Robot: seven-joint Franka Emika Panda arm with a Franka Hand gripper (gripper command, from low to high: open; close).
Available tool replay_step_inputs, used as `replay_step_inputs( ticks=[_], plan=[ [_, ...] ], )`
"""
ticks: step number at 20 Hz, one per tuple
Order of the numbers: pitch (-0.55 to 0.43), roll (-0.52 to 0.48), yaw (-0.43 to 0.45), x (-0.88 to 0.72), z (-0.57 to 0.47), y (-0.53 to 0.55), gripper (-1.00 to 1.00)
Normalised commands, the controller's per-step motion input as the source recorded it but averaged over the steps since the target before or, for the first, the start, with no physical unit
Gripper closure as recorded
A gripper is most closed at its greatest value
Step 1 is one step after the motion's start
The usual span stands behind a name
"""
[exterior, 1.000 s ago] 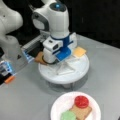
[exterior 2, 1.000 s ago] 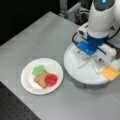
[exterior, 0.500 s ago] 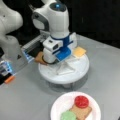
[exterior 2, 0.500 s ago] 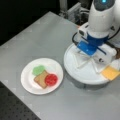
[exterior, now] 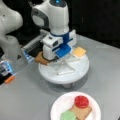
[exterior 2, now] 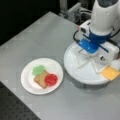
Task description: Ingredient selection for cheeseburger or sandwich
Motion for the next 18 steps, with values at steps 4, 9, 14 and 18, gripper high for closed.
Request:
replay_step_inputs(
  ticks=[4, 9, 14, 18],
  plan=[
    [0.005, -0.109, 0.086, 0.15, -0.07, 0.03, -1.0],
    [0.017, -0.116, 0.099, 0.15, -0.04, -0.01, -1.0],
    [0.039, -0.136, 0.116, 0.14, 0.04, -0.03, -1.0],
    [0.06, -0.14, 0.122, 0.15, 0.08, -0.03, -1.0]
  ],
)
